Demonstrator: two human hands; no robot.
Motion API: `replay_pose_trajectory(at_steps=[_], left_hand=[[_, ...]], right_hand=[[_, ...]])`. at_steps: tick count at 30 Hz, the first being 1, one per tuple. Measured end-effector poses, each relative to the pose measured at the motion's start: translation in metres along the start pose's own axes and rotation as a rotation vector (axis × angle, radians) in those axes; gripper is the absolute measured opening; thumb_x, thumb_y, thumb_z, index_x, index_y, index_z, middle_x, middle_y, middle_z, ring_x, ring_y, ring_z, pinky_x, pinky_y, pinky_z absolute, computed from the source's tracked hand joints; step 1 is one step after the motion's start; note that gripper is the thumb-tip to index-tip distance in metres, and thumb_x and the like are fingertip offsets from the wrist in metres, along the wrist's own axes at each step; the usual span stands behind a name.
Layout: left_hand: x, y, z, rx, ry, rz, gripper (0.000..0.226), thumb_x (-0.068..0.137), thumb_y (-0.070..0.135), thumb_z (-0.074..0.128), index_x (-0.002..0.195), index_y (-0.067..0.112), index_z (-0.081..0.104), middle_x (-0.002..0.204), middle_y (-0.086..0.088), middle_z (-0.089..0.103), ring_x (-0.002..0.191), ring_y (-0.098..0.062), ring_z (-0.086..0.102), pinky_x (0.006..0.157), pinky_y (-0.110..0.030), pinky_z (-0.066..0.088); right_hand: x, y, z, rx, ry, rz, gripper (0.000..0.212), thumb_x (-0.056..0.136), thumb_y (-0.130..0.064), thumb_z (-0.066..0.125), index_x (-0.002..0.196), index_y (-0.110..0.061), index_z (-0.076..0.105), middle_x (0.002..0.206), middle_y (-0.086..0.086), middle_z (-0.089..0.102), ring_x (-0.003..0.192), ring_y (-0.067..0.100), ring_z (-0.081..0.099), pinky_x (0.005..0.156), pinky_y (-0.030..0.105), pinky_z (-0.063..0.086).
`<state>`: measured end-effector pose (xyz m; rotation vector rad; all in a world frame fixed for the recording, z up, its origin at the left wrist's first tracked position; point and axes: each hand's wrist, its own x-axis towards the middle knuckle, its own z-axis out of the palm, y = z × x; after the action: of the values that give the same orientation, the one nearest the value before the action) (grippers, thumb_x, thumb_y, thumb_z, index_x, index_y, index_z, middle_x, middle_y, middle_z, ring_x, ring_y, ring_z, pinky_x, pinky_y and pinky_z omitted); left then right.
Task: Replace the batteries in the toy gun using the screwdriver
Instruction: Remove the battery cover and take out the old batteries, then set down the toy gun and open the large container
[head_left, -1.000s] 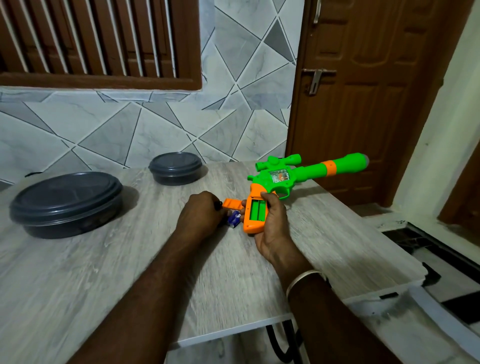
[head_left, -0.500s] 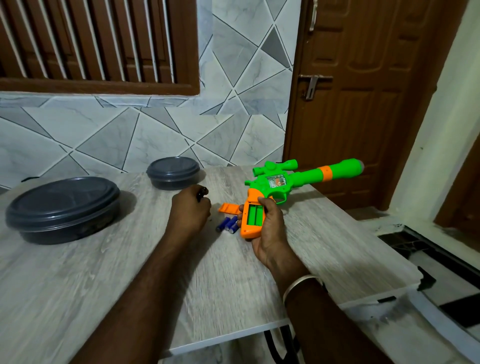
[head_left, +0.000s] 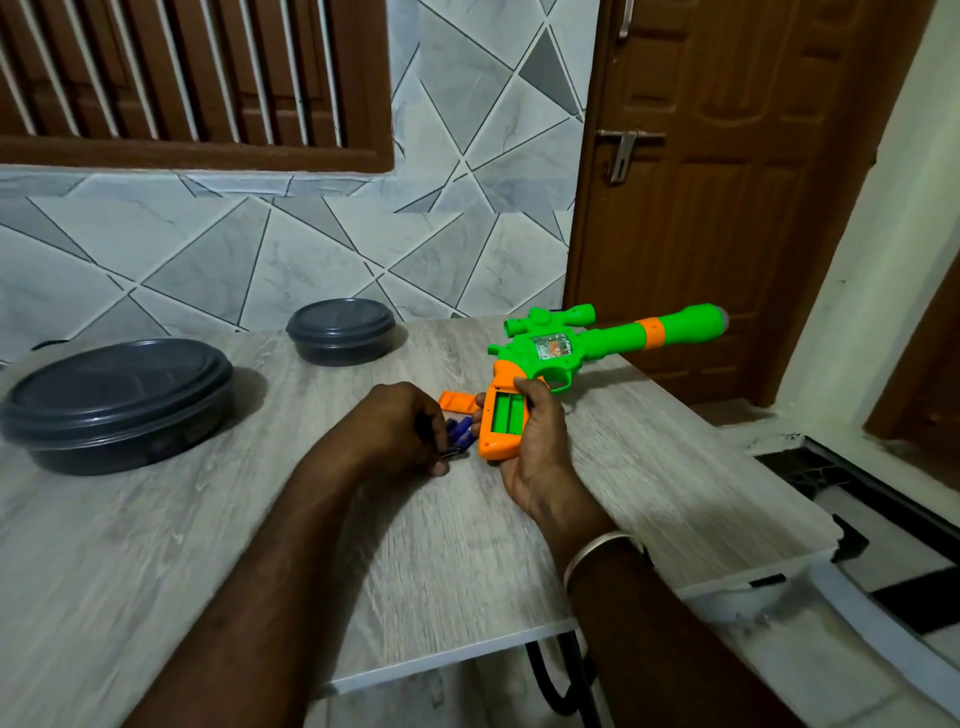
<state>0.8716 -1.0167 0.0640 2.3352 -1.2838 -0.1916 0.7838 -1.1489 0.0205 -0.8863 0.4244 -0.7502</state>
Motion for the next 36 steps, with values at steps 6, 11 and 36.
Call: replay_pose_trajectory(at_steps=[6,11,36], left_hand=[[0.002,-0.002,0.001,-0.019,-0.034,-0.022,0.017,0.074,0.017,0.088,0.088,0.023,0.08,0.086,0.008,0.075,0.078,0.0,0.065,0.066,-0.011,0.042],[0.002,-0.005,0.001,-0.059,0.011,-0.015,0.015,0.072,0.021,0.09,0.083,0.022,0.08,0.084,0.008,0.075,0.077,-0.003,0.065,0.063,-0.013,0.044],[0.038,0.066,0.014,-1.34,0.172,-0.045,0.03,0.091,0.001,0.066,0.121,-0.004,0.065,0.11,-0.029,0.069,0.068,-0.022,0.07,0.052,-0.028,0.057]], right_hand=[[-0.001,0.0,0.0,0.013,-0.006,0.005,0.036,0.095,-0.027,0.046,0.084,0.002,0.064,0.066,0.013,0.065,0.049,0.02,0.06,0.047,0.027,0.049],[-0.002,-0.002,0.0,0.032,0.0,0.012,0.032,0.096,-0.025,0.046,0.088,0.0,0.064,0.071,0.014,0.066,0.051,0.02,0.062,0.048,0.027,0.049],[-0.062,-0.131,-0.072,-0.447,-0.427,0.38,0.033,0.093,-0.026,0.048,0.103,0.0,0.065,0.086,0.017,0.07,0.06,0.023,0.064,0.048,0.026,0.048]])
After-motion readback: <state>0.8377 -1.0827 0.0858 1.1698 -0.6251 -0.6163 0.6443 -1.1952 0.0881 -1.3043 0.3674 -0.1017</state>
